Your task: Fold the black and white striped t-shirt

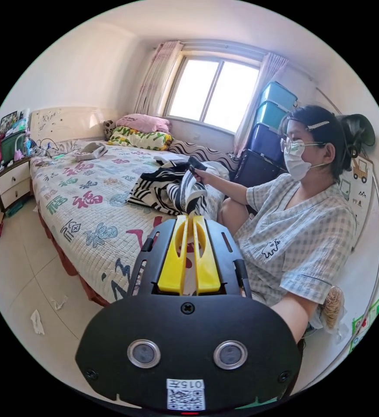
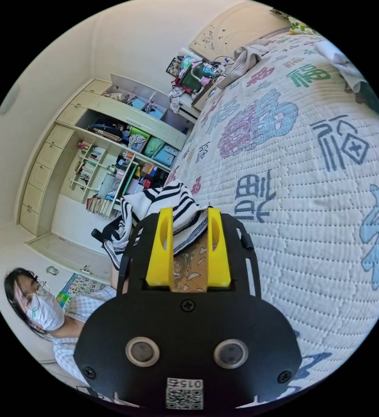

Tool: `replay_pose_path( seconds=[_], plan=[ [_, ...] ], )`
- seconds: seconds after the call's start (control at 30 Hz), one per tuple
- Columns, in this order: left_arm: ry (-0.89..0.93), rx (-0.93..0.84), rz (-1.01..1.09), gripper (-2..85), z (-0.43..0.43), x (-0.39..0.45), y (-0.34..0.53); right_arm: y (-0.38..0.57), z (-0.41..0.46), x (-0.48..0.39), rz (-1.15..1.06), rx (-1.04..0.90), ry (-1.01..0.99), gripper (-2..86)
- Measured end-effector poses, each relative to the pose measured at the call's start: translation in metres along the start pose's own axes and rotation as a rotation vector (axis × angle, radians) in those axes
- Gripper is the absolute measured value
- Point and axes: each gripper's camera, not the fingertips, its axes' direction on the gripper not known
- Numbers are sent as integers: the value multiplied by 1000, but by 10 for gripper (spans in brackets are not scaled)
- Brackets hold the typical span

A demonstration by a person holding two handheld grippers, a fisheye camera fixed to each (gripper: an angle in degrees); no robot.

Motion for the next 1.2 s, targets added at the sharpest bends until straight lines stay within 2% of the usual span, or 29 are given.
replay_pose_path(
  seconds=[0.1, 0.2, 0.33, 0.43, 0.53, 0.63, 0.77, 0.87, 1.0, 1.1, 1.2],
  plan=[
    [-14, -17, -26, -5, -2, 2, 2, -3, 5, 0, 2, -30, -3, 87],
    [-27, 4, -30, -5, -11, 8, 5, 0, -13, -1, 14, 15, 185, 98],
    [-39, 3, -49, -4, -18, 15, 10, 5, -22, 14, 63, 38, 89, 100],
    [-41, 7, -70, -4, -21, 18, 12, 5, -16, 14, 67, -12, 126, 106],
    [-33, 12, -85, -4, -22, 23, 15, 11, -38, 7, 49, 66, 116, 101],
    [-34, -2, -91, -4, -22, 30, 18, 19, -51, 20, 131, 66, 218, 101],
    [-24, -10, -97, -4, -21, 39, 20, 25, -45, 32, 164, 80, 13, 115],
    [-21, -10, -98, -4, -20, 48, 20, 22, -32, 22, 137, 36, 85, 112],
    [-24, -16, -108, -4, -20, 59, 23, 25, -21, 15, 108, -23, 72, 107],
    [-32, -18, -127, -4, -21, 66, 29, 34, -19, 11, 100, -119, 64, 55],
    [-70, 13, -135, -5, -29, 78, 33, 51, -39, -5, 65, -92, 70, 21]
  ],
)
